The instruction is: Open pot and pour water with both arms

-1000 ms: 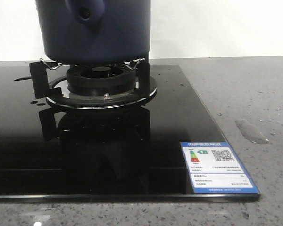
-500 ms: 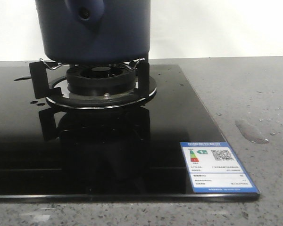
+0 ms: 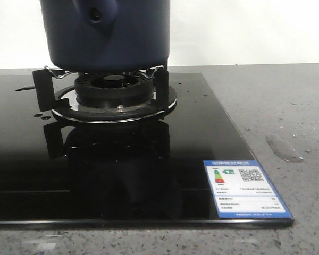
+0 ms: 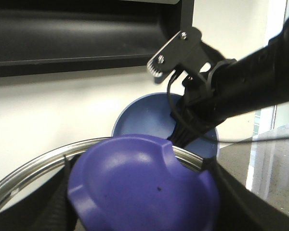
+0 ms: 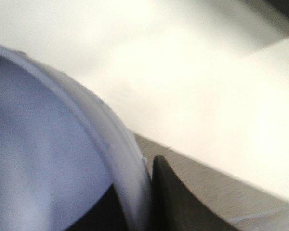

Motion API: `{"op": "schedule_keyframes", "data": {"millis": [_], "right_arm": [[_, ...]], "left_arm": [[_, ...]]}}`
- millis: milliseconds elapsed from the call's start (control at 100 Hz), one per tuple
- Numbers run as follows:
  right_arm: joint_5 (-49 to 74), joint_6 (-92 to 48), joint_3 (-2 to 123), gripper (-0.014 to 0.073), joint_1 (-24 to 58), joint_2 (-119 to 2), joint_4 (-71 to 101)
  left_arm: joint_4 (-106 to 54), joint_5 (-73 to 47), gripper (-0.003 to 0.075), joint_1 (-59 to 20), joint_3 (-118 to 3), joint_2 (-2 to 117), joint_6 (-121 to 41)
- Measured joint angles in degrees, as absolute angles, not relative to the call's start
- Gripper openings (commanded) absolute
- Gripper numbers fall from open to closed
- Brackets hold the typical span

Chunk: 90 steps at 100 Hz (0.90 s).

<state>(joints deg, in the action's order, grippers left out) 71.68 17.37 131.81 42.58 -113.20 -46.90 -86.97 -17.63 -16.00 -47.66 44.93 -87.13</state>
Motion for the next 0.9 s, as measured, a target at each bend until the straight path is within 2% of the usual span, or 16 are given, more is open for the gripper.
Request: {"op": "schedule_keyframes", "data": {"millis": [220, 340, 440, 610, 900], "right_arm": [[72.62, 15.55, 141.14, -0.0043, 31.08, -109.92, -19.53], [73.31, 14.52, 141.53, -0.0043, 22.36, -107.9, -4.25], [73.31, 13.18, 139.12, -0.0043, 17.0, -106.27, 1.67], [73.2, 10.1, 125.8, -0.0043, 12.54, -99.61, 3.77], [72.95, 4.96, 92.87, -0.0043, 3.23, -83.32, 4.73]], "left_arm": [[-86.95, -17.49, 0.0262, -16.39, -47.66, 44.93, -87.13], [-86.95, -17.49, 0.0262, -17.49, -47.66, 46.15, -87.3], [-86.95, -17.49, 0.0262, -18.08, -47.66, 47.39, -87.63], [-86.85, -18.24, 0.0262, -18.33, -50.46, 49.93, -87.99], [-89.41, -22.46, 0.0262, -21.44, -55.21, 58.56, -95.66]]}}
